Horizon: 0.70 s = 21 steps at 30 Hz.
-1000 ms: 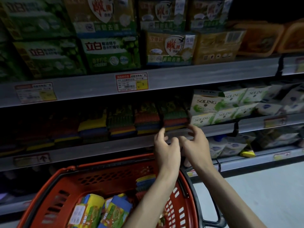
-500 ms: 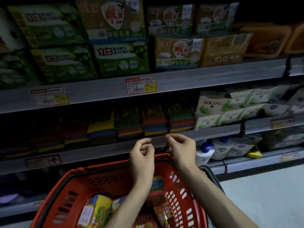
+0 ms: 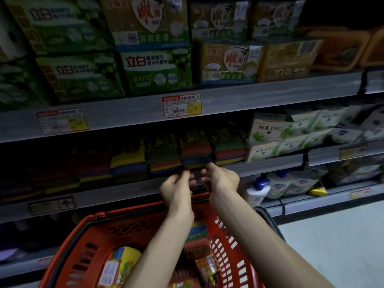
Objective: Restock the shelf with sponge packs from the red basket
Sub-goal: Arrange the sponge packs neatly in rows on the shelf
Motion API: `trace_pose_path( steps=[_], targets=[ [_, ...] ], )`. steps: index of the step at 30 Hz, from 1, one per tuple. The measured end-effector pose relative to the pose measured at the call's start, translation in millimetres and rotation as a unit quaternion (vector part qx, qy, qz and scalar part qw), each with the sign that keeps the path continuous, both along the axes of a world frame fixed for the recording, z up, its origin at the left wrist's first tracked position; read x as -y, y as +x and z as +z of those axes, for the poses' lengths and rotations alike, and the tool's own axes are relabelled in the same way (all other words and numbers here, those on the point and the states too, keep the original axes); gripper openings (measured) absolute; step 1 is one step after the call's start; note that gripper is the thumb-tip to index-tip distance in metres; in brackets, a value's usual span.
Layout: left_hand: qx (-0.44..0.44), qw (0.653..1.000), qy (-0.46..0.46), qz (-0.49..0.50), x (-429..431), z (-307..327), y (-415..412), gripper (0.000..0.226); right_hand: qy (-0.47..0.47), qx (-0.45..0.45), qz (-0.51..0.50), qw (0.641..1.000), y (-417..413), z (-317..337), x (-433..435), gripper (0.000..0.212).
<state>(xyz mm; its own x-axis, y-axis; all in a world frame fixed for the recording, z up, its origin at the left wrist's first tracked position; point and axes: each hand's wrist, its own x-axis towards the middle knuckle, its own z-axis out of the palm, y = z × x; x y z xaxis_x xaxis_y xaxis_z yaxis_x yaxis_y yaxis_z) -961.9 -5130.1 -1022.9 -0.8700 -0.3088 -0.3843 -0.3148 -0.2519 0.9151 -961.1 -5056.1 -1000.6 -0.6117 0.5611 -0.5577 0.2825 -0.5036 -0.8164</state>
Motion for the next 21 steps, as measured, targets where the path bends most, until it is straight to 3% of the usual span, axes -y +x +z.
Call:
trace_pose_path(
  steps=[13, 21],
  targets=[
    [0.048, 0.995, 0.081, 0.028, -5.1, 5.2, -9.0, 0.012, -0.086, 0.008, -0.065, 0.994, -3.2, 6.2, 4.8, 0.026],
    [0.052, 0.995, 0.084, 0.028, -8.3, 2.8, -13.5, 0.013, -0.075, 0.023, -0.068, 0.995, 0.1, 4.5, 2.6, 0.023]
  ],
)
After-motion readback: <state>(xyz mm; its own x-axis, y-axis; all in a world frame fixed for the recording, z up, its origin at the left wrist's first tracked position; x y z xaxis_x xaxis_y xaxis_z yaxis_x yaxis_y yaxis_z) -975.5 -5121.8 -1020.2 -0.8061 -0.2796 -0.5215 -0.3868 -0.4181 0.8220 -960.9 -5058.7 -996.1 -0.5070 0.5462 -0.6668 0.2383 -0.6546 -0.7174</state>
